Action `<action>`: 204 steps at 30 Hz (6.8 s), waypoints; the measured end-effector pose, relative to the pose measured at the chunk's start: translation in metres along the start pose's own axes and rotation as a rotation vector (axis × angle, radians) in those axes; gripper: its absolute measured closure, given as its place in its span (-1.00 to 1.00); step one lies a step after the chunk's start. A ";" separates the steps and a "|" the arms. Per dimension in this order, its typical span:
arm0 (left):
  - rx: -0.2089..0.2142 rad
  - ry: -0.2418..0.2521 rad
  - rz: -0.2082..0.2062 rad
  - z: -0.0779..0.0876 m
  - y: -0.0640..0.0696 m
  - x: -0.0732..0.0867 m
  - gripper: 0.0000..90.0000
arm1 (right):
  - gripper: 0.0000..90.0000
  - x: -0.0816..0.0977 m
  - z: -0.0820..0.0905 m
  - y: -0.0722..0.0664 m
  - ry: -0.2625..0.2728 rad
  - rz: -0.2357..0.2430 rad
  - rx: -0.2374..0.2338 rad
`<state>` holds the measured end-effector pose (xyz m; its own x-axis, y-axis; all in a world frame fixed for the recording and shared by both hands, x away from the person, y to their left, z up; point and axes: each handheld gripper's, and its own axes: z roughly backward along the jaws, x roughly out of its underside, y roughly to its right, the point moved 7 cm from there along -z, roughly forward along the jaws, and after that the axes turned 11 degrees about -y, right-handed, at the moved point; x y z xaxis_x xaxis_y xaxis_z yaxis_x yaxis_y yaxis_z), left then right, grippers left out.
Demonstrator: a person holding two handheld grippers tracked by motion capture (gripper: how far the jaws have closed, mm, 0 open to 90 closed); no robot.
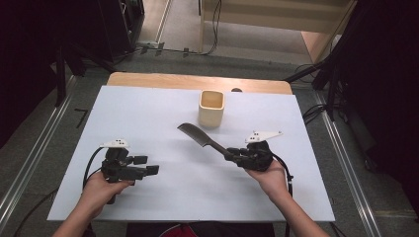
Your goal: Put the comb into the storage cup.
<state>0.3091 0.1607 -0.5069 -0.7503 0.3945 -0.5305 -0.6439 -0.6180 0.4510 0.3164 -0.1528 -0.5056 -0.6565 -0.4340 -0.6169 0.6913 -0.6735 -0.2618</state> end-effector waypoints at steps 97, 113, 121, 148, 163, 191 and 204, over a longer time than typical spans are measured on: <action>0.009 0.219 0.322 -0.044 -0.013 -0.109 -0.28 | 0.56 -0.084 -0.096 -0.071 0.304 -0.212 0.231; 0.033 0.210 0.369 -0.048 -0.012 -0.111 0.08 | 0.56 -0.087 -0.099 -0.076 0.336 -0.226 0.215; 0.059 0.196 0.388 -0.048 -0.012 -0.110 0.37 | 0.56 -0.086 -0.099 -0.077 0.349 -0.228 0.206; 0.130 0.197 0.433 -0.044 -0.011 -0.111 0.60 | 0.56 -0.083 -0.105 -0.077 0.335 -0.225 0.186; 0.161 0.212 0.456 -0.041 -0.013 -0.110 0.64 | 0.01 -0.085 -0.107 -0.078 0.326 -0.174 0.192; 0.038 0.196 0.342 -0.029 -0.020 -0.111 0.63 | -0.37 -0.075 -0.103 -0.087 0.082 -0.016 -0.048; 0.044 0.192 0.314 -0.025 -0.020 -0.110 0.63 | -0.38 -0.065 -0.095 -0.084 -0.041 0.080 -0.137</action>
<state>0.4078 0.1127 -0.4756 -0.8731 0.0529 -0.4847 -0.3957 -0.6575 0.6411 0.3296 -0.0117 -0.5141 -0.6076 -0.5086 -0.6100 0.7746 -0.5491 -0.3137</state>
